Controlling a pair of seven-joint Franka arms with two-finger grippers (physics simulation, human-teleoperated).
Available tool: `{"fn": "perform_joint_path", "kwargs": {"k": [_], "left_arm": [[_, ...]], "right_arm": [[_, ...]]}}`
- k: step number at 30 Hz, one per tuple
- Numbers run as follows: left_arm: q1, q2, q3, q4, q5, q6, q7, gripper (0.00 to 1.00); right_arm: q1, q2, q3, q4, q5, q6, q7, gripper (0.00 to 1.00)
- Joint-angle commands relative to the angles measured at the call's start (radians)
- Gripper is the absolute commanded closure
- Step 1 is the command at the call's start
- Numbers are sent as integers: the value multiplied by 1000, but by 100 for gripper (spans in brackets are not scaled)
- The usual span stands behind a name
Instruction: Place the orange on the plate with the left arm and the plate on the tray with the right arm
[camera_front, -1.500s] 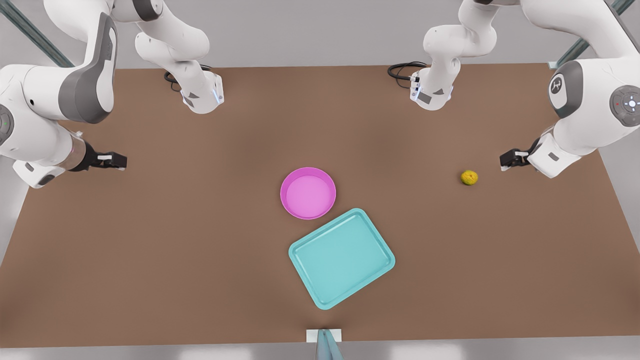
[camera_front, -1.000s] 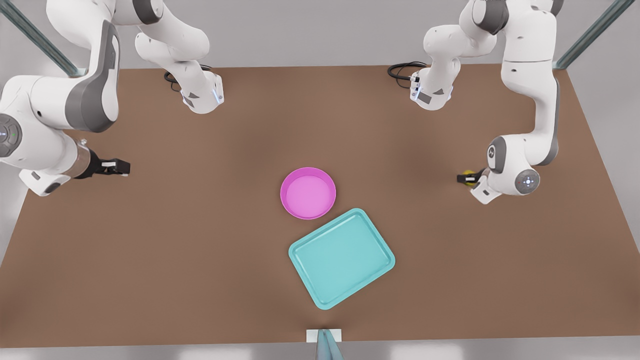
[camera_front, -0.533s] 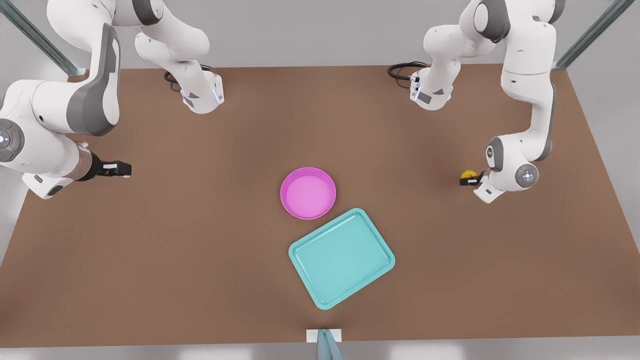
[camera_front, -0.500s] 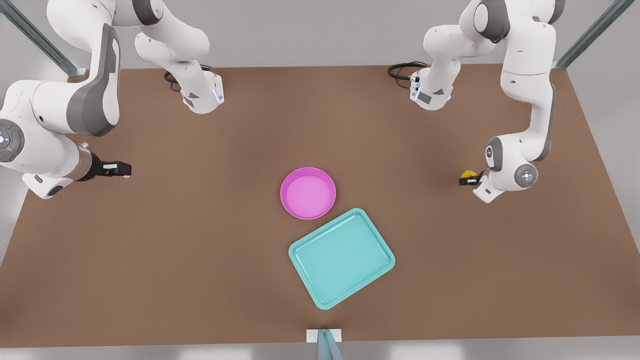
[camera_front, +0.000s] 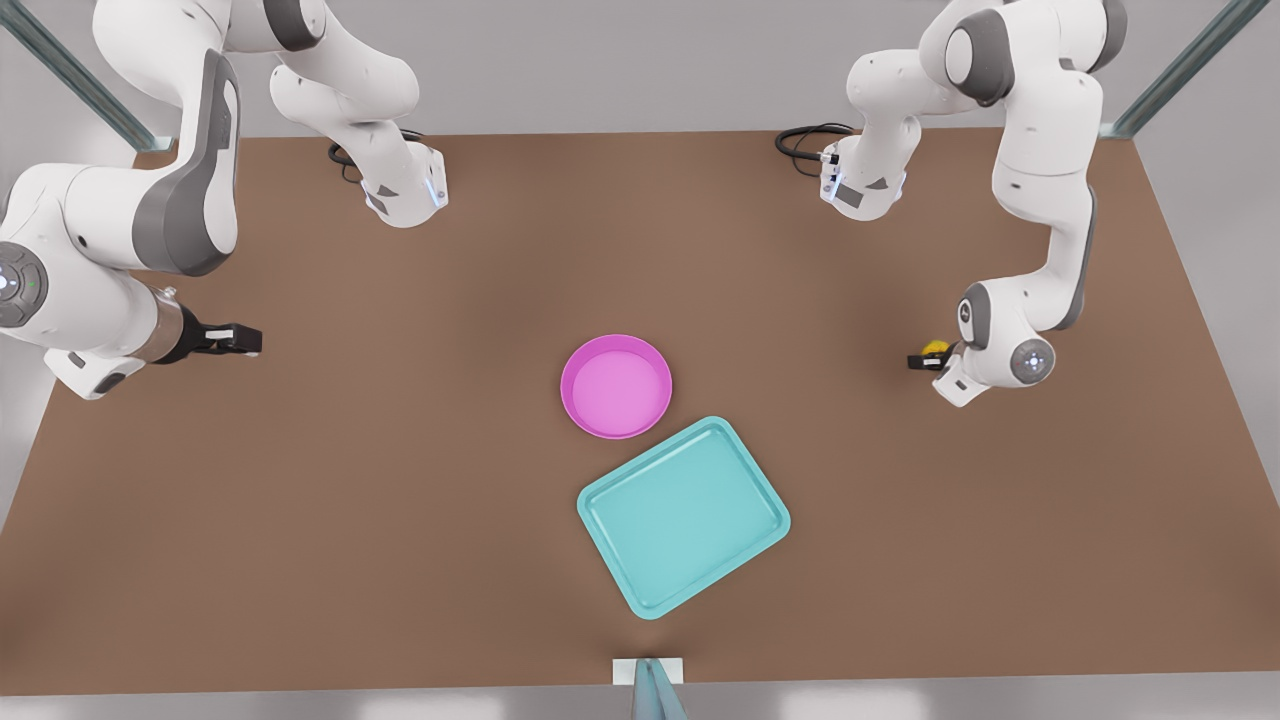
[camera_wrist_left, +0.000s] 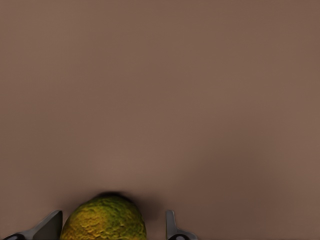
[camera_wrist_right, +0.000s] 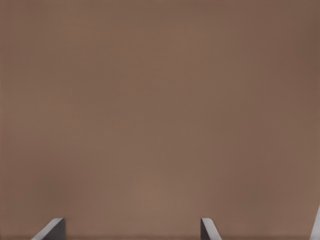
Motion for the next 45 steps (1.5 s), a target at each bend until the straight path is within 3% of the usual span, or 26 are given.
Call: {"fn": "perform_joint_path", "kwargs": {"k": [1, 2, 3, 8, 12, 14, 16, 19, 23, 28, 30, 31, 32, 35, 37, 38, 39, 41, 42, 43, 44, 45], "left_arm": [[0, 1, 0, 0, 1, 7, 4, 10], [0, 1, 0, 0, 1, 7, 4, 23], [-1, 1, 0, 0, 1, 7, 4, 29], [-3, -8, 0, 5, 1, -6, -1, 30], [-29, -69, -86, 102, -1, -222, -110, 30], [-70, -60, -210, 295, -1, -443, -306, 30], [-242, 12, -219, 508, -54, -549, -466, 30], [-484, 227, -221, 864, -80, -558, -825, 30], [-647, 386, -221, 1093, -116, -507, -1012, 30], [-731, 486, -233, 1206, -114, -438, -1108, 29], [-725, 500, -233, 1203, -109, -403, -1109, 28], [-724, 503, -233, 1203, -109, -403, -1110, 0], [-724, 501, -233, 1205, -111, -407, -1105, 0], [-707, 448, -209, 1205, -109, -564, -1084, 0], [-425, 206, -175, 1206, -126, -999, -725, 0], [-340, 133, -134, 1208, -116, -1084, -560, 0], [-336, 75, 4, 1208, -117, -1095, -412, 0], [-331, 31, 161, 1217, -125, -1107, -246, 0], [-243, -17, 91, 1202, -123, -1099, -239, 0], [-123, -87, -69, 1108, -67, -1051, -240, 0], [-86, -183, -120, 959, -20, -934, -167, 0], [-79, -189, -120, 956, -14, -934, -131, 0]], "right_arm": [[0, -1, 0, 0, 0, 3, -5, 0], [0, -1, 0, 0, 0, 3, -5, 0], [0, -1, 0, 0, 0, 3, -5, 0], [0, -1, -6, 0, 0, 4, -11, 0], [0, 0, -8, 0, 2, 4, -14, 0], [-1, 2, -13, -1, 4, 6, -14, 0], [-1, 4, -14, 0, 4, 6, -14, 0], [-1, 4, -14, -1, 2, 12, -14, 0], [-1, 2, -20, -13, 2, 23, -14, 0], [-3, 2, -22, -20, 4, 26, -14, 0], [-15, 5, -20, -27, 20, 23, -13, 0], [-8, 42, -17, -26, 97, 24, -13, 0], [37, 60, -17, -27, 141, 71, -11, 0], [181, 163, 7, -145, 315, 377, 4, 0], [227, 174, 112, -290, 355, 647, 211, 0], [265, 211, 133, -291, 358, 694, 249, 0], [327, 244, 133, -293, 363, 766, 327, 0], [387, 281, 135, -328, 375, 894, 438, 0], [387, 280, 136, -391, 460, 963, 437, 0], [388, 281, 141, -434, 554, 989, 434, 0], [387, 283, 141, -463, 567, 983, 398, 0], [385, 284, 141, -495, 568, 977, 346, 0]]}}
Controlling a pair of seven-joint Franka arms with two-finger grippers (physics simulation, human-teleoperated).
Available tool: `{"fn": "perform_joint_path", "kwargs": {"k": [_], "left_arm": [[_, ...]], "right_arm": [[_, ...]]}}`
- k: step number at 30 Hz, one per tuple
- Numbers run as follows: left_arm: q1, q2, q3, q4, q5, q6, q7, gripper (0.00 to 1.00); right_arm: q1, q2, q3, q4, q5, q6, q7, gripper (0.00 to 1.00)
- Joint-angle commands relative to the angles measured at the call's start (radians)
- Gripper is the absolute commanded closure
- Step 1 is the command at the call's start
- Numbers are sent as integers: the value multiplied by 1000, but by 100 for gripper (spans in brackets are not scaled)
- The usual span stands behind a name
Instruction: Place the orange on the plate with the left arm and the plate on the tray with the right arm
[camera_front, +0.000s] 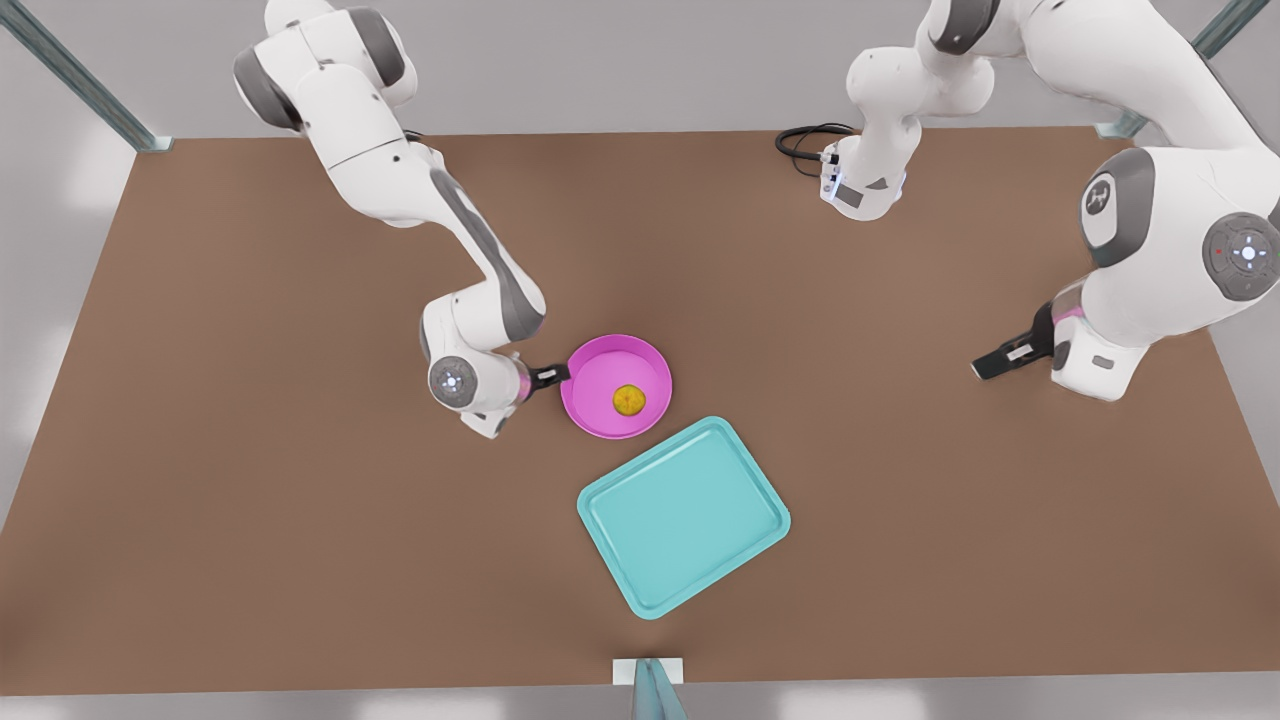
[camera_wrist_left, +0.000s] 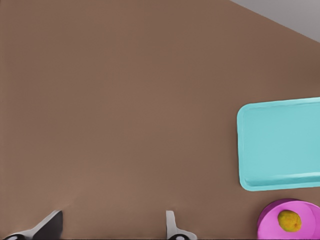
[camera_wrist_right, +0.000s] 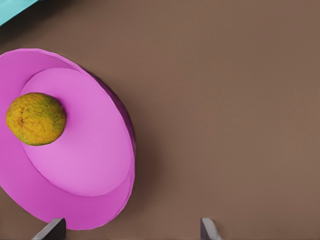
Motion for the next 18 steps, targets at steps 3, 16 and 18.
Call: {"fn": "perform_joint_path", "kwargs": {"k": [3, 16, 18], "left_arm": [[22, 16, -17, 18, 58, -61, 414, 0], [22, 37, -16, 67, 52, -78, 426, 0], [22, 37, -16, 66, 54, -78, 426, 0]], "right_arm": [[0, 5, 19, -37, 83, 153, 80, 0], [2, 150, 61, 40, 86, 178, 46, 0], [2, 151, 61, 40, 85, 178, 45, 0]]}}
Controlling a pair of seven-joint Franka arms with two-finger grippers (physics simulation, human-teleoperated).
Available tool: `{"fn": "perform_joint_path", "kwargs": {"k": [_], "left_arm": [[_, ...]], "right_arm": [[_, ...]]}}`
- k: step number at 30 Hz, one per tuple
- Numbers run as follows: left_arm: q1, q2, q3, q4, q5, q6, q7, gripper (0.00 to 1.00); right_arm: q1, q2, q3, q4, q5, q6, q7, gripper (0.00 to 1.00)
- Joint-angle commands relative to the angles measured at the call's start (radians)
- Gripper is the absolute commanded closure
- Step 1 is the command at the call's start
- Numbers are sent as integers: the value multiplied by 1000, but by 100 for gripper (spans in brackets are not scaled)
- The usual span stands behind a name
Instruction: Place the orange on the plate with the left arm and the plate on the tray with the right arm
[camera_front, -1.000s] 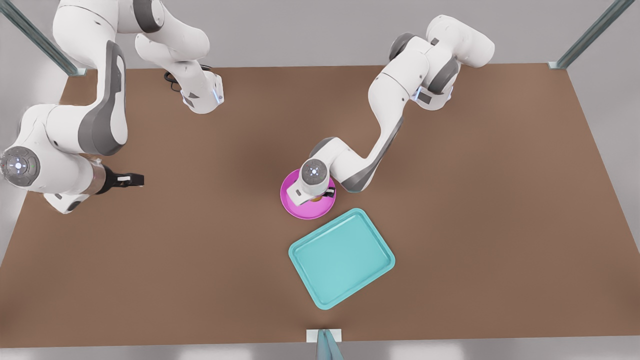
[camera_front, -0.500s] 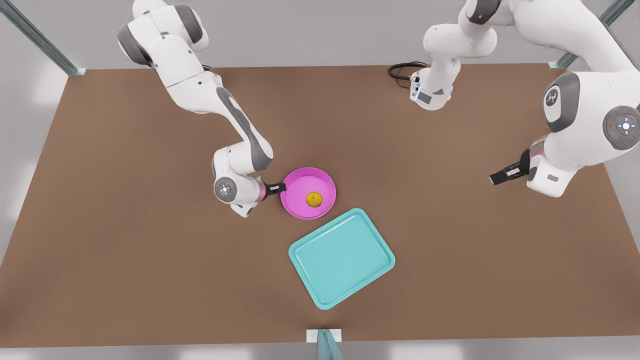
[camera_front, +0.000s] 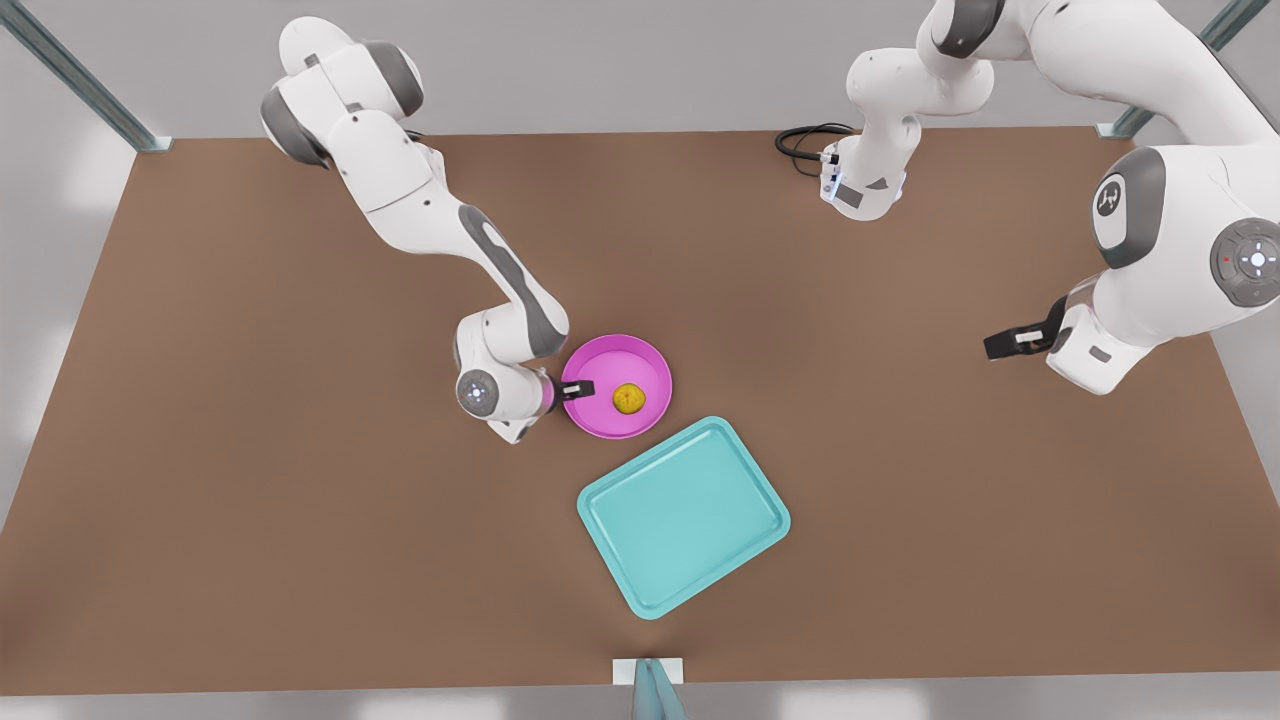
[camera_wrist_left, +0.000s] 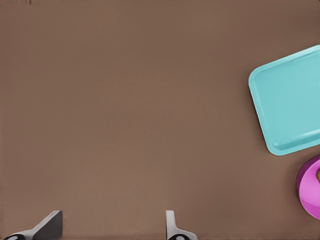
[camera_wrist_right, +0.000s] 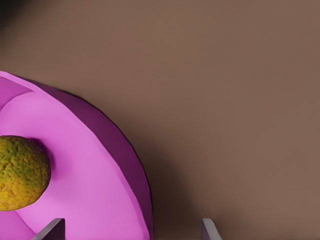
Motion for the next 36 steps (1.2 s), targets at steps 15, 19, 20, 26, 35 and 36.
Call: {"fn": "perform_joint_path", "kwargs": {"k": [15, 19, 20, 26, 35, 36], "left_arm": [[0, -4, 0, 0, 6, -19, 160, 0], [0, -4, 0, 2, 6, -19, 160, 0], [0, -4, 0, 2, 6, -19, 160, 0], [0, -6, 0, 2, 8, -20, 160, 0], [0, -6, 0, 2, 3, -20, 158, 0], [0, -6, 0, 2, 3, -20, 158, 0]], "right_arm": [[-2, 27, 4, 39, 2, -3, 13, 78], [-5, 13, 12, 39, 2, -14, 10, 79], [-5, 4, 13, 39, 2, -16, 12, 79], [-13, -24, 47, 33, 8, -31, 10, 79], [-131, 2, 44, 281, 126, -106, 39, 79], [-139, 40, 44, 330, 132, -103, 49, 79]]}}
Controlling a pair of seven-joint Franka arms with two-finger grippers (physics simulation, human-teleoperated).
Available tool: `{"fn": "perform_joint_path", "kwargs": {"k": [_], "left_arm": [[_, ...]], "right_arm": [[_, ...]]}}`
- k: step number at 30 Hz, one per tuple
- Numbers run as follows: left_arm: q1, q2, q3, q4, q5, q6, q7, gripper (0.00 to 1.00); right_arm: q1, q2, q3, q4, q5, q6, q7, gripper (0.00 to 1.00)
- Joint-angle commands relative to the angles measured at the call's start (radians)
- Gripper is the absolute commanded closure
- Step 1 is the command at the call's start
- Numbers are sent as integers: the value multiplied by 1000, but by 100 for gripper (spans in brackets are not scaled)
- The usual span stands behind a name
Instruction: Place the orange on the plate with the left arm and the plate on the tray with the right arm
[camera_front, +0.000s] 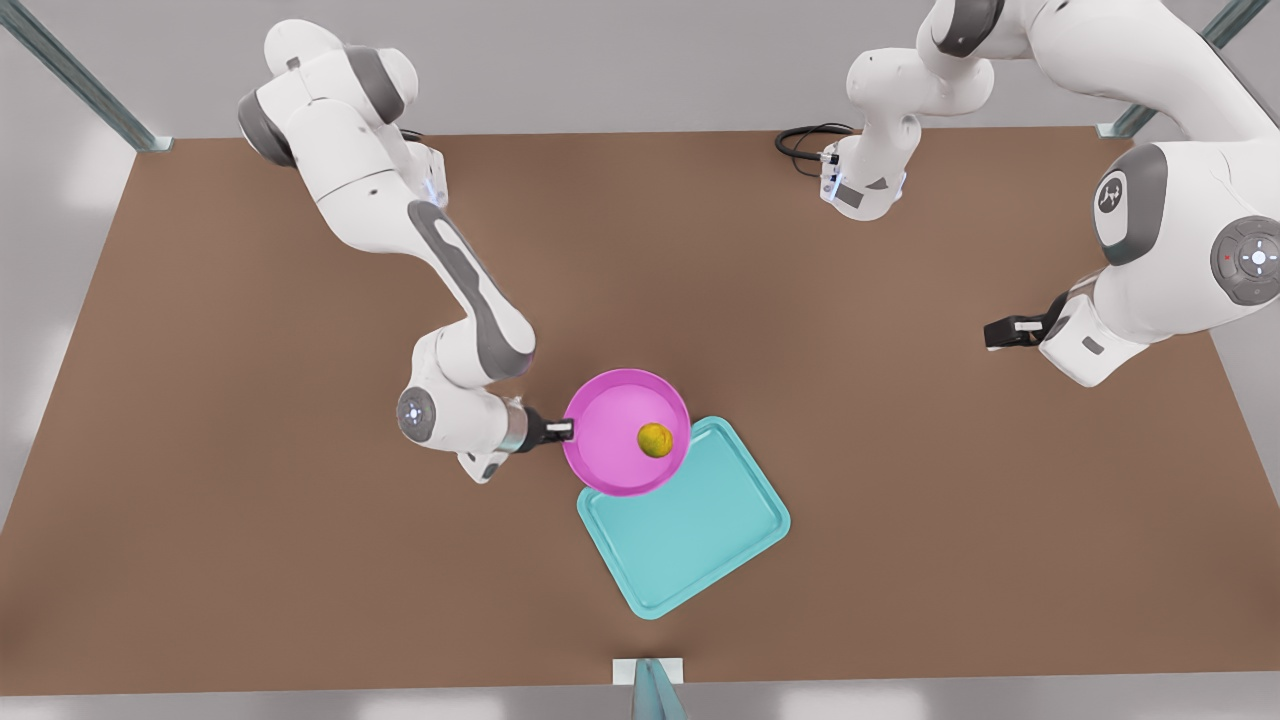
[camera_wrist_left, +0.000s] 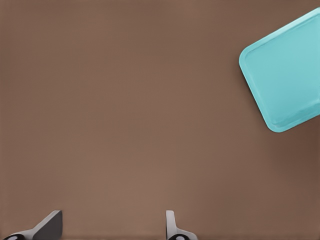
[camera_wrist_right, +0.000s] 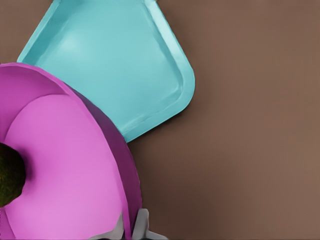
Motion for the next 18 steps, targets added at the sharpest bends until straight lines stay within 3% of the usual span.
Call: {"fn": "perform_joint_path", "kwargs": {"k": [1, 4, 6, 14, 15, 18], "left_arm": [[0, -1, 0, 0, 0, -1, 22, 0], [-2, -3, 0, 0, 0, -2, 22, 0], [-2, -4, -1, 0, 0, -2, 21, 0], [-2, -4, -1, 0, 0, -2, 22, 0], [-2, -4, -1, 0, -2, -2, 22, 0], [-2, -4, -1, 0, -2, -2, 22, 0]], "right_arm": [[-8, 61, -2, 85, 54, -16, 53, 79], [3, 185, -5, 261, 50, -5, 131, 79], [20, 257, -5, 315, 50, 97, 148, 79], [93, 347, -5, 350, 50, 246, 150, 79], [93, 351, -5, 349, 48, 246, 143, 0], [93, 352, -5, 349, 48, 246, 140, 0]]}}
